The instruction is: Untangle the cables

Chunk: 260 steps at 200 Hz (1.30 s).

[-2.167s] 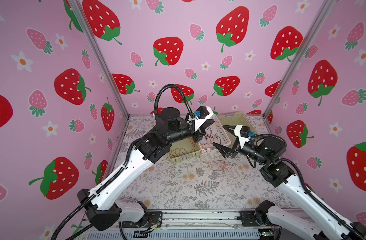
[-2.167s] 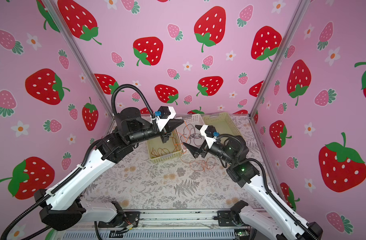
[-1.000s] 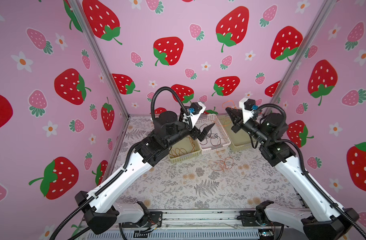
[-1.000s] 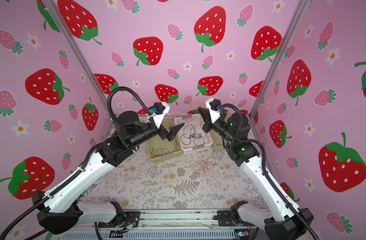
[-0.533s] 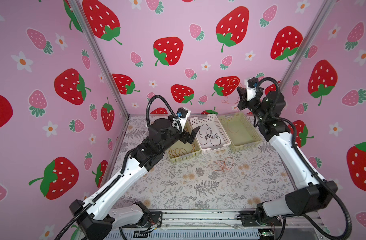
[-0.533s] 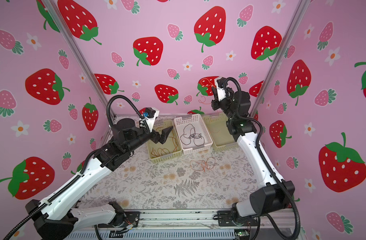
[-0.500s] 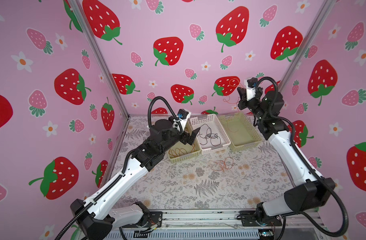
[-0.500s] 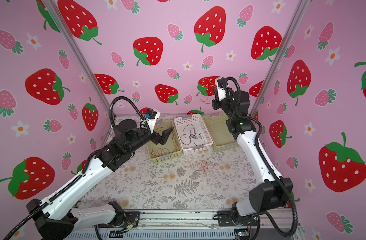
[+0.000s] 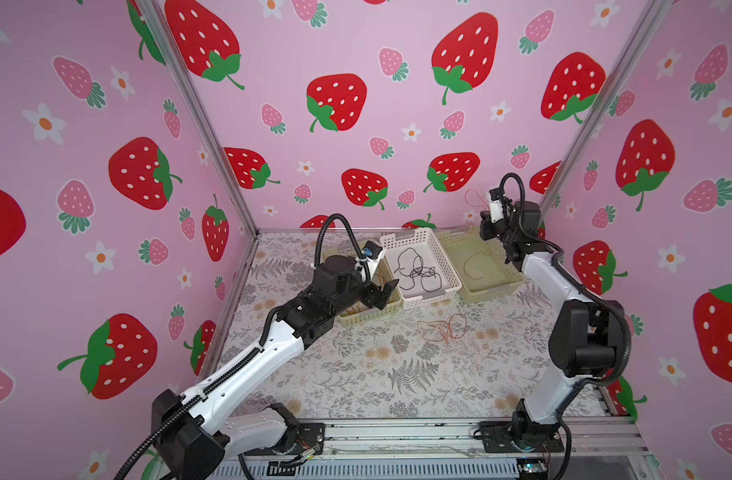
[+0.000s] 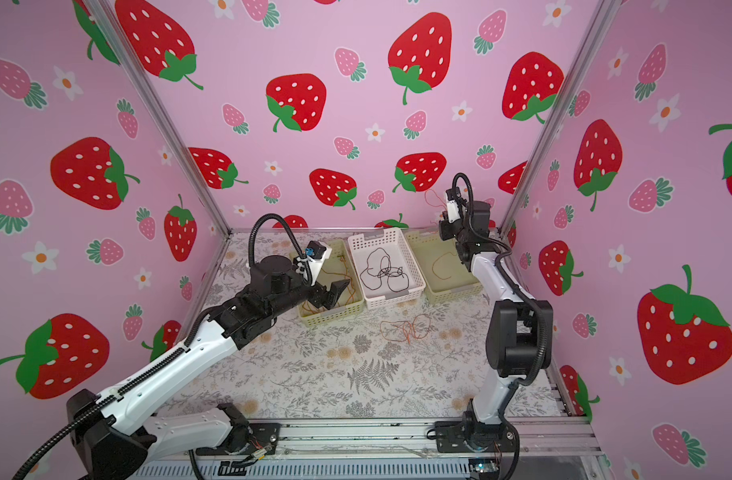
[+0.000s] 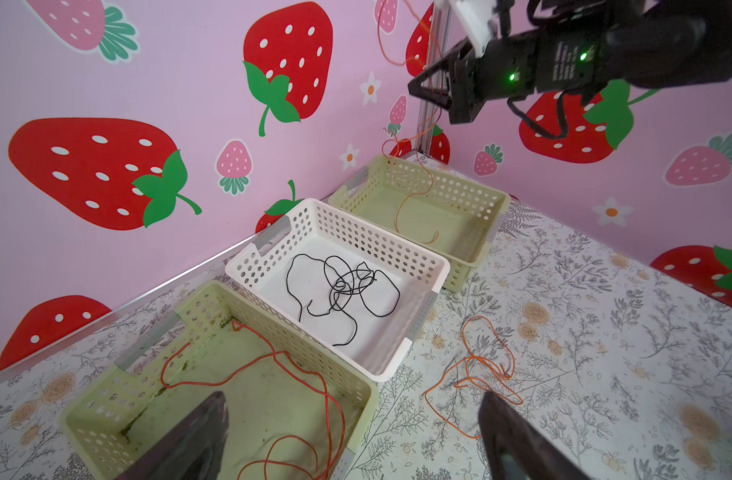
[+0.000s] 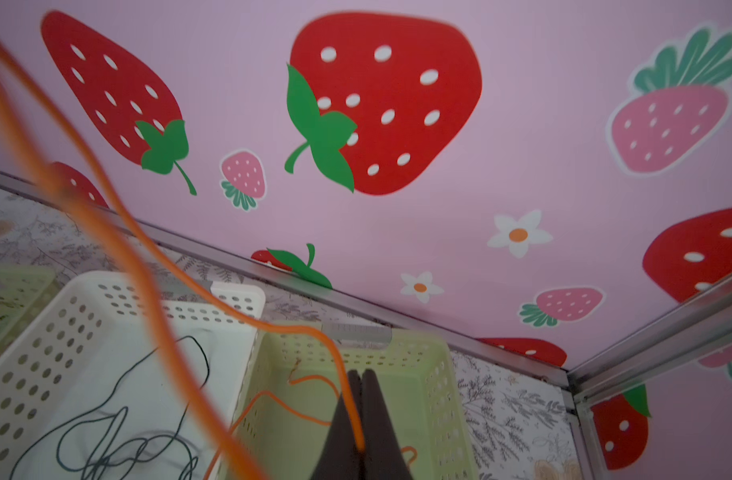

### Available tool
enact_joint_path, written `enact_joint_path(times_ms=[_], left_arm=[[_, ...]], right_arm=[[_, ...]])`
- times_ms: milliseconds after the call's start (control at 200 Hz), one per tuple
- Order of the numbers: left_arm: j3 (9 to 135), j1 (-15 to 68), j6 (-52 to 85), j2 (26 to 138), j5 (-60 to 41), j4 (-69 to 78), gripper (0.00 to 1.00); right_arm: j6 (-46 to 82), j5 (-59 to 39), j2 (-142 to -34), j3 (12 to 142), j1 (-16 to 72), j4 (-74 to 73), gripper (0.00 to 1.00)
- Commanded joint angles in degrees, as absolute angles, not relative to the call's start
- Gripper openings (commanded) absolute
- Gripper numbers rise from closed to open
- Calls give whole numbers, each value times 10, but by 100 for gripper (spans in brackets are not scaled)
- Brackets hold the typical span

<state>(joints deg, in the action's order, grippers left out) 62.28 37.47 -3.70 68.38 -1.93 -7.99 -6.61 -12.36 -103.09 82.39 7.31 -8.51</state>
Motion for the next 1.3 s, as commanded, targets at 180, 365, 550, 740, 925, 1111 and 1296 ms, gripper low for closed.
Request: enact_joint_path(times_ms=[180,365,550,740,925,1111,1296], left_arm=[[614,373,-24,706,-47,-73,91],[606,376,-18,715,-72,-89,90],[573,398,-14,722,-95,-106,88],[555,440,-41,743,-98,-113,90],[581,474,-61,820,-110,-128,91],[650,479,-25,929,-143,-168,79],[753,480,45,1009,-146,-251,72]], right_arm=[[-59,-80,-1083,773,72,-59,0],[-48,-70,-1097,769,73,-36,29],[-35,-61,-1088,766,72,-11,51],[-37,-67,-1019,757,73,7,67],[-12,-77,-927,726,74,60,72],[46,-71,-807,644,74,106,73],[89,-104,-714,564,78,129,75]])
